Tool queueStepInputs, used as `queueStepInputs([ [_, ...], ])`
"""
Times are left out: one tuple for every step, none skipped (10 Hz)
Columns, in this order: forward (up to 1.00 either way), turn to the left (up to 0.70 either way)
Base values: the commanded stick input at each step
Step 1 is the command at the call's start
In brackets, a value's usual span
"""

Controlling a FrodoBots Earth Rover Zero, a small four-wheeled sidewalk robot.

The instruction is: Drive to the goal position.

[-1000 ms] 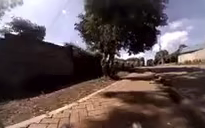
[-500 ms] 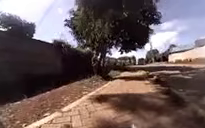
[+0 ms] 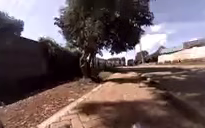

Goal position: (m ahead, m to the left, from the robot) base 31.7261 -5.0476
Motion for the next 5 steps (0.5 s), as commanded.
queueStepInputs([
  [0.85,-0.32],
  [0.85,-0.32],
  [0.85,-0.32],
  [0.85,-0.27],
  [0.85,-0.08],
])
